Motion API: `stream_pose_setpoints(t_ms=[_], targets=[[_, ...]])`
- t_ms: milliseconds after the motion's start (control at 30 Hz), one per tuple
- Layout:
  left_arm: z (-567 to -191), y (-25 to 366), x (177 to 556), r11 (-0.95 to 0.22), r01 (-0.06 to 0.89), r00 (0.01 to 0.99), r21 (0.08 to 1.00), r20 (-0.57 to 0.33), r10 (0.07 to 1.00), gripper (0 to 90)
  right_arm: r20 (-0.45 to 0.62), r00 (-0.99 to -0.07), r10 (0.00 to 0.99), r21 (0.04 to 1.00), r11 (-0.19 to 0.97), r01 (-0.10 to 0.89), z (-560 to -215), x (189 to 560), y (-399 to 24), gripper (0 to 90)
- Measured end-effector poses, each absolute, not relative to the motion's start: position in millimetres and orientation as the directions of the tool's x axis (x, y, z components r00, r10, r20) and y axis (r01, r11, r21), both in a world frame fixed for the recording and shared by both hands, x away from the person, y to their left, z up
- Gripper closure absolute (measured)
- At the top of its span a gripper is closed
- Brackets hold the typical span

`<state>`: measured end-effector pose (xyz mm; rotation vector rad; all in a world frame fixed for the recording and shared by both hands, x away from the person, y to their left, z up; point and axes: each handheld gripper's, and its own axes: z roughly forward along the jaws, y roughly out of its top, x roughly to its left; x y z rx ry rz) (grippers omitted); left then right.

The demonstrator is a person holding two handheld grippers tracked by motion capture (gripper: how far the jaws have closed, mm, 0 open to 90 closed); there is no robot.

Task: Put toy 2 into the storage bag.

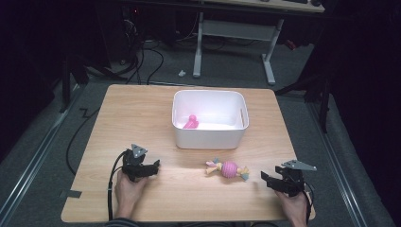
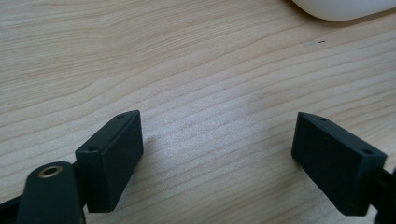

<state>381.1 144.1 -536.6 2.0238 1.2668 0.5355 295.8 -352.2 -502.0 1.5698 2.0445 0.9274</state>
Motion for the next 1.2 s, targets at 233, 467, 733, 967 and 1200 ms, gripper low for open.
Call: stream_pose_setpoints(t_ms=[233,467,733,967,1200], targets=[[-536.6,143.9,381.0,-0.296,0.617,0.444,0.729,-0.012,0.896,15.7,0.056,-0.348,0.936,0.728,0.2,0.656,-486.9,289.2,-343.7,30.9],[-536.5,143.8,381.0,-0.3,0.618,0.447,0.727,-0.012,0.894,15.0,0.055,-0.416,0.908,0.736,0.245,0.631,-477.2,286.9,-326.8,30.9],[-536.6,143.8,381.0,-0.3,0.618,0.448,0.727,-0.012,0.894,14.9,0.058,-0.493,0.868,0.744,0.291,0.601,-468.1,296.1,-305.1,30.3],[-536.6,143.7,381.0,-0.301,0.618,0.449,0.726,-0.013,0.893,14.6,0.04,-0.559,0.828,0.734,0.355,0.579,-460.6,308.4,-280.6,29.5],[-536.6,143.7,381.1,-0.301,0.618,0.45,0.726,-0.013,0.893,14.5,0.033,-0.598,0.801,0.701,0.408,0.585,-462.6,319.3,-260.3,27.4]])
